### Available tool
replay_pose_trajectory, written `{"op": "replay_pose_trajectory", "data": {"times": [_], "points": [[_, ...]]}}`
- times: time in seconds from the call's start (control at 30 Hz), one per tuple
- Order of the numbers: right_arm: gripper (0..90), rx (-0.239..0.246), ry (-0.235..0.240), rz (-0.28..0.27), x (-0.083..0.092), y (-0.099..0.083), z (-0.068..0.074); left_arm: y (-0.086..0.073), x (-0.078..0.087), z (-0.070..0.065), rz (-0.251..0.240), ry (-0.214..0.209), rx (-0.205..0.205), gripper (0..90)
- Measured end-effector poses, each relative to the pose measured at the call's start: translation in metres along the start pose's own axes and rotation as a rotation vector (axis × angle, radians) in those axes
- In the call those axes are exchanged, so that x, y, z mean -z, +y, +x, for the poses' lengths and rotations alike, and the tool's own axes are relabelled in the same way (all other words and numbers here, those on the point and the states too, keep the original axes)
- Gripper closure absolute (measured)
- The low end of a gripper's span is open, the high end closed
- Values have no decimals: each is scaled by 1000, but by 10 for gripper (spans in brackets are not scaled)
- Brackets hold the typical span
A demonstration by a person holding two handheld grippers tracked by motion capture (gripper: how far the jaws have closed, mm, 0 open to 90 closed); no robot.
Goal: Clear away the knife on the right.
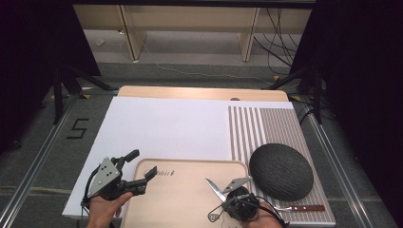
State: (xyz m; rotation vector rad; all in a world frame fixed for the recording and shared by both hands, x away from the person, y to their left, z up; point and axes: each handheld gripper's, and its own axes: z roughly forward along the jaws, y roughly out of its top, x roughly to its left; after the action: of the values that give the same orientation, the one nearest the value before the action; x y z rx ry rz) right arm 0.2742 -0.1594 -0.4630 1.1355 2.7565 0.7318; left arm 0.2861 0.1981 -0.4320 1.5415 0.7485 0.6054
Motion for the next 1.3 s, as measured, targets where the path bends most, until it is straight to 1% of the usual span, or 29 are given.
{"op": "replay_pose_trajectory", "data": {"times": [0.07,0.1,0.17,0.2,0.3,0.37,0.47,0.6,0.63,0.67,0.7,0.77,0.83,0.87,0.9,0.93,0.97,1.0,1.03,1.07,1.13,1.2,1.23,1.27,1.3], "points": [[900,5,-10,3,-1,0,-1,0,0,0,0,-1,0,179],[900,-5,-19,4,-1,-1,-1,0,0,0,1,-1,-1,179],[900,-2,-33,0,0,-1,-3,0,0,0,1,-1,-1,179],[900,-12,-38,1,0,-1,-4,0,0,0,0,-1,0,179],[900,-12,-60,0,3,-1,-6,0,0,0,5,2,4,179],[900,-19,-63,2,4,-2,-9,0,0,0,5,2,4,179],[900,-27,-85,8,5,-4,-11,0,0,0,4,3,3,179],[900,-36,-86,12,7,-6,-14,0,0,0,6,4,3,179],[900,-43,-87,10,8,-7,-16,0,0,0,6,4,2,178],[900,-57,-87,19,9,-8,-15,0,0,0,6,5,3,179],[900,-39,-92,13,9,-8,-17,0,0,0,6,5,4,179],[900,-53,-99,13,10,-9,-18,0,0,0,6,6,5,179],[900,-47,-101,11,10,-10,-19,0,0,0,6,5,4,178],[900,-59,-105,20,11,-10,-18,0,0,0,5,5,6,179],[900,-56,-112,11,11,-10,-20,0,0,0,5,5,6,179],[900,-55,-109,10,12,-10,-21,0,0,0,5,5,6,179],[900,-71,-109,17,13,-11,-20,0,0,0,6,4,5,179],[900,-60,-116,16,13,-11,-21,0,0,0,9,6,5,179],[900,-68,-119,14,14,-11,-21,0,0,0,9,6,6,179],[900,-56,-121,11,14,-12,-23,0,0,0,9,6,7,179],[900,-59,-115,13,16,-13,-24,0,0,0,10,6,5,179],[900,-67,-120,13,16,-14,-25,0,0,0,10,5,6,178],[900,-53,-120,5,17,-14,-27,0,0,0,9,5,6,179],[900,-69,-119,9,18,-15,-26,0,0,0,9,4,6,179],[900,-64,-123,5,18,-15,-28,0,0,0,10,5,5,178]]}}
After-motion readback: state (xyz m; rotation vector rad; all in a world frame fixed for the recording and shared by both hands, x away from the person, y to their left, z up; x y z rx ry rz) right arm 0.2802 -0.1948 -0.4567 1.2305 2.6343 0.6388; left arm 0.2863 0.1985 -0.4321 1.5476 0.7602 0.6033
